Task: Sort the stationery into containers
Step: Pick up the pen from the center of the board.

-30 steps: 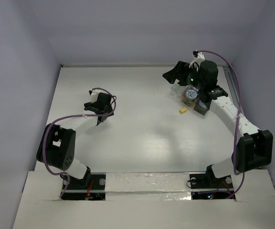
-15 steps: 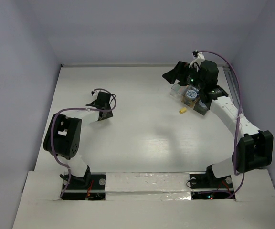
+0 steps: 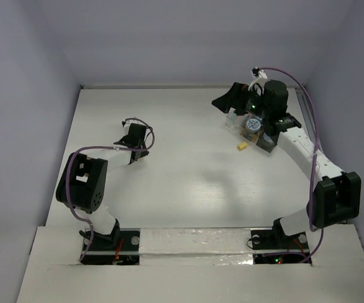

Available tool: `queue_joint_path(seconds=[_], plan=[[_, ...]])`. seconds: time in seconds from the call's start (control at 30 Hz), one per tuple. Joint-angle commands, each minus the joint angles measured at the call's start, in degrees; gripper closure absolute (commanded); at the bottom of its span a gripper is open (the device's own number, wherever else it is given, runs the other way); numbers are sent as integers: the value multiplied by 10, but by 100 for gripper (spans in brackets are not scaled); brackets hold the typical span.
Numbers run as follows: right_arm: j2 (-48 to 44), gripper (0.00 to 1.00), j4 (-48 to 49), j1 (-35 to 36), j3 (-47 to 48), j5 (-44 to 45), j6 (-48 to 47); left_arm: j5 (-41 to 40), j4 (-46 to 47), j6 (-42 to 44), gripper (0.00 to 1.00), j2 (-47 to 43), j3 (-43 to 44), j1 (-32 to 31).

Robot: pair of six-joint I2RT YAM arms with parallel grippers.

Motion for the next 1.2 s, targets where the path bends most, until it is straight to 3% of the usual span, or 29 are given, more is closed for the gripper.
queue_joint_path(seconds=[0.0,0.23,0.4,0.43,0.53,0.6,0.97,1.17], plan=[[27,0,11,27,20,-34,2,64,3,-5,100,-21,-34,-15],[100,0,-3,111,54,15,1,138,148,-1,100,-151,-89,-79],[113,2,6,156,55,44,13,147,221,-8,100,-219,-132,-122],[106,3,17,186,38,77,27,139,247,-8,100,-238,-141,-155],[106,5,18,192,32,100,32,132,258,-4,100,-246,-144,-161],[113,13,16,199,32,105,34,126,263,-3,100,-254,-144,-176],[147,17,-1,235,39,123,37,101,262,13,100,-291,-147,-194],[165,47,-6,248,49,108,37,99,259,20,100,-299,-144,-205]])
